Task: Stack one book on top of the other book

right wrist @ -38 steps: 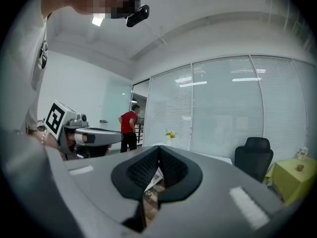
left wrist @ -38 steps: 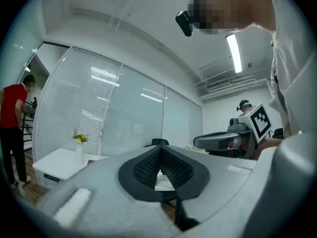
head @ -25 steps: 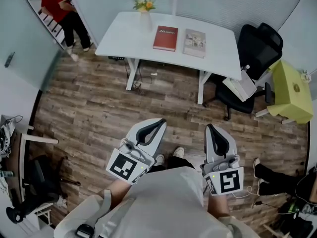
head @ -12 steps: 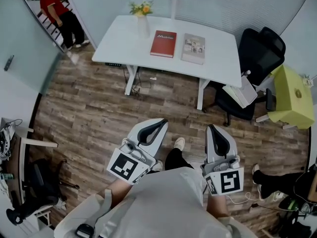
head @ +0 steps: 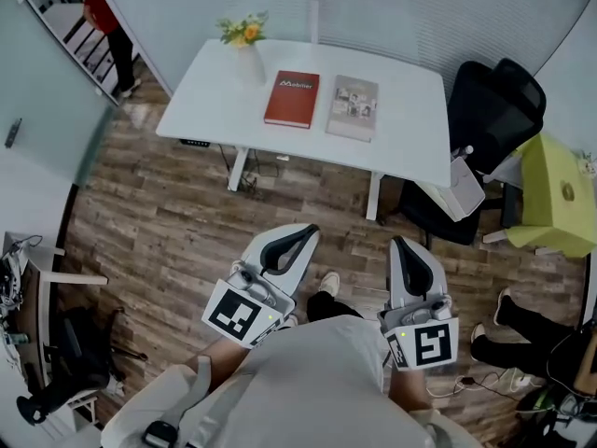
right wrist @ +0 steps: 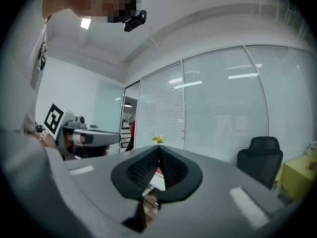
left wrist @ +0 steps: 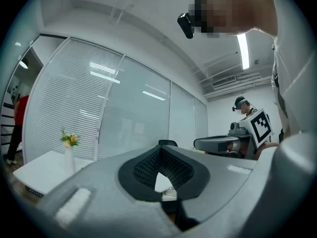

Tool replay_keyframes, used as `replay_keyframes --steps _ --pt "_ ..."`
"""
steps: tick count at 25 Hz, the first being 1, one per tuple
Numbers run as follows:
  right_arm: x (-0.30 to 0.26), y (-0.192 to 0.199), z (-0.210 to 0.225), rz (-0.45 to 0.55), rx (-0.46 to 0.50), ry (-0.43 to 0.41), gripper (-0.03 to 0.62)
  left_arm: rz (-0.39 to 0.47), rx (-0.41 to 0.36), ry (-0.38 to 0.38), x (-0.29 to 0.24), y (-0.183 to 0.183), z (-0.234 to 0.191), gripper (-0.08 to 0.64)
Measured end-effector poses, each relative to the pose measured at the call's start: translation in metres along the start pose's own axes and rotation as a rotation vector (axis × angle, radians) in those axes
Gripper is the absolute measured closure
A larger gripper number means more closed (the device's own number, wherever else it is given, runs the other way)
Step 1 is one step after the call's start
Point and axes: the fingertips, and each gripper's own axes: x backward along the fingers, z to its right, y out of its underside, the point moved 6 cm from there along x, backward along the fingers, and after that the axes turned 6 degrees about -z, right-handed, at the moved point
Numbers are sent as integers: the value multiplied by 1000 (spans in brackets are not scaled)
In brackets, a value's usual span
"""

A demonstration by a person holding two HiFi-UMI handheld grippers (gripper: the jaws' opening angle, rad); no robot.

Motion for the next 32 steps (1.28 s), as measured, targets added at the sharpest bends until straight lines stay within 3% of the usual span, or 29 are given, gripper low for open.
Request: replay_keyframes --steps 14,24,32 --pt "-53 6 115 -8 -19 -30 588 -15 -1 -24 -123 -7 -14 558" --pt "-93 7 141 -18 -23 -58 588 -27 13 -53 -157 -4 -43 558" --pt "-153 5 154 -33 -4 -55 588 -25 11 -50 -191 -3 -98 558"
